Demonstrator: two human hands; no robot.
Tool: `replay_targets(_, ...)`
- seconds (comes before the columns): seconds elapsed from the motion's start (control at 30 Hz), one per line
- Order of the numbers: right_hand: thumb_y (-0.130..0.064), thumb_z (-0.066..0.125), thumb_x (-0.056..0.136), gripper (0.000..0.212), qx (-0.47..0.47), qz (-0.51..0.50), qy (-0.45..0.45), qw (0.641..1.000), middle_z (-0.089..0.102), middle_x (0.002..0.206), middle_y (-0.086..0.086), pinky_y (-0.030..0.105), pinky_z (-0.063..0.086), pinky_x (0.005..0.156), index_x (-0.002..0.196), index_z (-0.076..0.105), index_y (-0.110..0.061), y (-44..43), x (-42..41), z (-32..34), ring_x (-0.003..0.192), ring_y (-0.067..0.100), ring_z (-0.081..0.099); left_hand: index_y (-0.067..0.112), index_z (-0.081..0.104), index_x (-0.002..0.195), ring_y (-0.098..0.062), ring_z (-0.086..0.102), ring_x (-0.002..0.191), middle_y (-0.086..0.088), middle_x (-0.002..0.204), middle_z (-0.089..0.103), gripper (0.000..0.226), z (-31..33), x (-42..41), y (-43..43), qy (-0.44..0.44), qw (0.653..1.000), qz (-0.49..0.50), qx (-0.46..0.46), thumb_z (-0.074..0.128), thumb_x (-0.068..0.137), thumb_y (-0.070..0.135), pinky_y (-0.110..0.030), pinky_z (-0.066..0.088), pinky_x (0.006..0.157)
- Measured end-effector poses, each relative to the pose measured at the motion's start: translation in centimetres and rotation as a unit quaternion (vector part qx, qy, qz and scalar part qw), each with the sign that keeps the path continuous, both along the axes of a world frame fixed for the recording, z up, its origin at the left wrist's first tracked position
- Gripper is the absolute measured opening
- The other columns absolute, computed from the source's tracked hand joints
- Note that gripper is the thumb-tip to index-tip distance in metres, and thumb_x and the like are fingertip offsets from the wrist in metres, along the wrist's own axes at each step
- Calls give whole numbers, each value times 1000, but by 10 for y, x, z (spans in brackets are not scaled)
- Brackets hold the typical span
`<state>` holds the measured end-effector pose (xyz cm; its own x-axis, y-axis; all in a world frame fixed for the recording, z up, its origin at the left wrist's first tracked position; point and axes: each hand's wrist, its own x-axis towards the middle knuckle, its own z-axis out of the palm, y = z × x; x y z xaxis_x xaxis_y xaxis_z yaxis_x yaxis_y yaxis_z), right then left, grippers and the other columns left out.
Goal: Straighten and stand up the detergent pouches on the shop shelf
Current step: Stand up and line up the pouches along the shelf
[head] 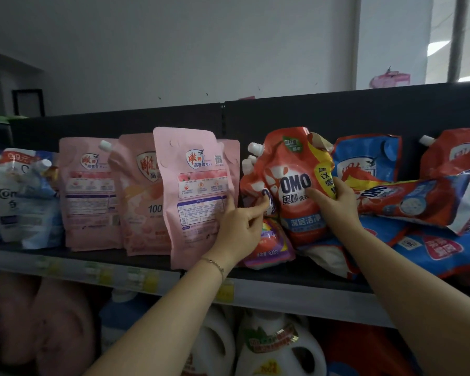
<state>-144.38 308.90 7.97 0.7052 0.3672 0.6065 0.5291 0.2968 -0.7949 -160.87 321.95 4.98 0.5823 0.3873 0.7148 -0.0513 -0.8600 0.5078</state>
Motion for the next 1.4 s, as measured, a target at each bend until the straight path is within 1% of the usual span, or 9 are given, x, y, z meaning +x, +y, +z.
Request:
replay_targets(0.07, -21, 75, 82, 20, 18, 24, 19, 999, 72, 96, 3, 37, 57, 72, 98, 63, -25, -3, -5, 2, 85, 21, 71, 32, 59, 129, -25, 27, 144, 24, 129, 52, 42, 2, -8, -5, -11, 999, -45, 9, 58, 93, 9, -46, 22, 119)
replay_targets(0.2, -15, 73, 83, 14, 13, 76, 61, 995, 71, 86, 1, 29, 54, 62, 88, 62, -22, -9, -13, 9, 75, 18, 70, 24, 62, 127, 0, 50, 126, 6, 133, 58, 47, 4, -15, -15, -50, 987, -127, -82, 70, 85, 3, -11, 39, 102)
replay_targets(0.4, -23, 78, 78, 26, -104, 81, 16, 991, 71, 97, 0, 31, 56, 69, 99, 63, -24, -6, -14, 18, 85, 17, 70, 43, 42, 112, -15, 51, 122, 8, 130, 46, 75, -1, -7, -7, -204, 936, -78, -276, 89, 55, 38, -43, 51, 97)
replay_targets(0.57, -27, 82, 74, 43, -206, 75, -1, 976, 70, 101, -1, 40, 56, 84, 110, 59, -23, -2, -18, 28, 92, 20, 68, 23, 36, 124, -9, 54, 105, 6, 118, 51, 87, 10, -6, -3, -181, 904, -62, -382, 93, 58, 25, -30, 50, 83)
replay_targets(0.67, -19, 81, 74, 40, -229, 108, 8, 967, 69, 102, 0, 36, 55, 78, 107, 58, -23, -8, -22, 37, 92, 20, 68, 14, 54, 118, -18, 66, 99, -1, 110, 67, 95, 20, -4, 1, -186, 885, -40, -424, 97, 38, 42, -44, 55, 87)
replay_targets(0.83, -18, 80, 75, 39, -241, 99, 0, 965, 71, 101, 2, 36, 57, 78, 109, 61, -17, -17, -26, 37, 92, 21, 69, 13, 71, 97, -26, 73, 83, -7, 89, 76, 55, 30, -4, -2, -115, 858, -71, -496, 94, 50, 30, -47, 58, 83)
replay_targets(1.0, -23, 80, 76, 22, -174, 58, 0, 983, 73, 87, -1, 25, 54, 59, 91, 65, -18, -11, -32, 31, 75, 14, 71, 21, 69, 100, -25, 72, 81, -4, 91, 75, 46, 31, 3, -4, -124, 865, -52, -483, 89, 59, 25, -43, 59, 80)
replay_targets(1.3, -28, 81, 77, 12, -63, -12, 43, 997, 75, 81, 1, 46, 59, 78, 79, 71, -20, 18, -34, 20, 79, 23, 72, 17, 63, 87, -24, 68, 78, -5, 85, 69, 20, 49, 7, 4, -182, 902, 28, -390, 68, 77, 0, -41, 59, 74)
replay_targets(1.4, -33, 79, 75, 15, -9, -45, 100, 994, 74, 79, -2, 50, 56, 85, 71, 70, -22, 36, -37, 18, 83, 26, 70, 19, 56, 80, -14, 61, 73, 2, 79, 61, 25, 50, 10, 3, -218, 927, 73, -298, 58, 81, -6, -27, 53, 64)
